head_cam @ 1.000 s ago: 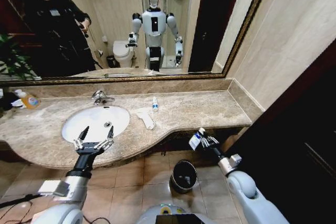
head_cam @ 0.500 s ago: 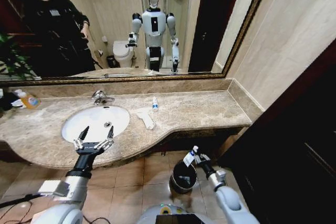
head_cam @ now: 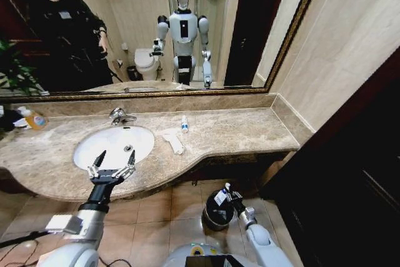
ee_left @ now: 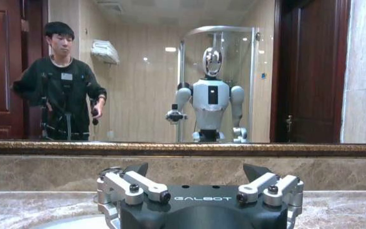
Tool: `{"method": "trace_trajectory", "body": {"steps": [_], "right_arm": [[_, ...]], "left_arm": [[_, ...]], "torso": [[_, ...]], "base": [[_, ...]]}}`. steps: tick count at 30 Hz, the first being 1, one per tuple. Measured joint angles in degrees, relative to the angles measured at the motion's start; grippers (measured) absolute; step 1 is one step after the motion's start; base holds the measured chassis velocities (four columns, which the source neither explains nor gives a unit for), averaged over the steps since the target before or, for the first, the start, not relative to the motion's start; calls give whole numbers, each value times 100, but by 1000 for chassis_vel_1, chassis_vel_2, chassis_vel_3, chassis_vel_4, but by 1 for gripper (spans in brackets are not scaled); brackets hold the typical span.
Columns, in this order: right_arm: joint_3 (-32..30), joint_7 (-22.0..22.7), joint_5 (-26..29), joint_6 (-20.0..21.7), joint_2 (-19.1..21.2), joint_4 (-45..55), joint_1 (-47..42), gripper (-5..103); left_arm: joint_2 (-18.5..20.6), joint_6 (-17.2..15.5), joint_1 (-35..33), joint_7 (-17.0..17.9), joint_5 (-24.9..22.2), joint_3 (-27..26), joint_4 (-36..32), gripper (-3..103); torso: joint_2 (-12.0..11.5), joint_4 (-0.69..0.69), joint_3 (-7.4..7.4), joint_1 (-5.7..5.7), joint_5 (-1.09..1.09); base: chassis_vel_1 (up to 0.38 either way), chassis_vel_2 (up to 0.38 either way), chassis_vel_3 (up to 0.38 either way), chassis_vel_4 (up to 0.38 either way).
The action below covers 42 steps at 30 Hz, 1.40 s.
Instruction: Pick up the trash from the sink and place it in the trash bin.
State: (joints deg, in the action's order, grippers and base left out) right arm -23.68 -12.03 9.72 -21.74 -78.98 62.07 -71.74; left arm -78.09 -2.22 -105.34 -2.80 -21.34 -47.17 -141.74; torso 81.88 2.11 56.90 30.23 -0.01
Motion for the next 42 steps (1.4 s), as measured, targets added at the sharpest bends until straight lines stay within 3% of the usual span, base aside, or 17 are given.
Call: {"method": "trace_trajectory", "body": {"steps": [1,3,5,6,11,18,42], "right_arm": [[1,1,0,-10,10,-13,1,34],[2,2,0,-19,15,-16,0,34],[3,4,1,-34,25,-15,1,51],[3,4,1,-34,25,-15,1,51],[8,-5,-6,-39,80,23,-70,79],[13,-35,-15,-26,72,69,-142,97],[9,-37,-53,-46,35,251,-367,100]], "left_arm": [[0,0,0,0,0,0,0,100],[0,0,0,0,0,0,0,100],[0,0,0,0,0,0,0,100],[0,0,0,0,0,0,0,100],[0,0,0,0,0,0,0,100],[0,0,0,0,0,0,0,100],[0,0,0,0,0,0,0,100]], "torso": [[0,0,0,0,1],[0,0,0,0,1],[0,0,0,0,1],[0,0,0,0,1],[0,0,0,0,0],[0,0,0,0,1],[0,0,0,0,1]], "base": [[0,0,0,0],[0,0,0,0],[0,0,0,0],[0,0,0,0],[0,0,0,0],[0,0,0,0],[0,0,0,0]]}}
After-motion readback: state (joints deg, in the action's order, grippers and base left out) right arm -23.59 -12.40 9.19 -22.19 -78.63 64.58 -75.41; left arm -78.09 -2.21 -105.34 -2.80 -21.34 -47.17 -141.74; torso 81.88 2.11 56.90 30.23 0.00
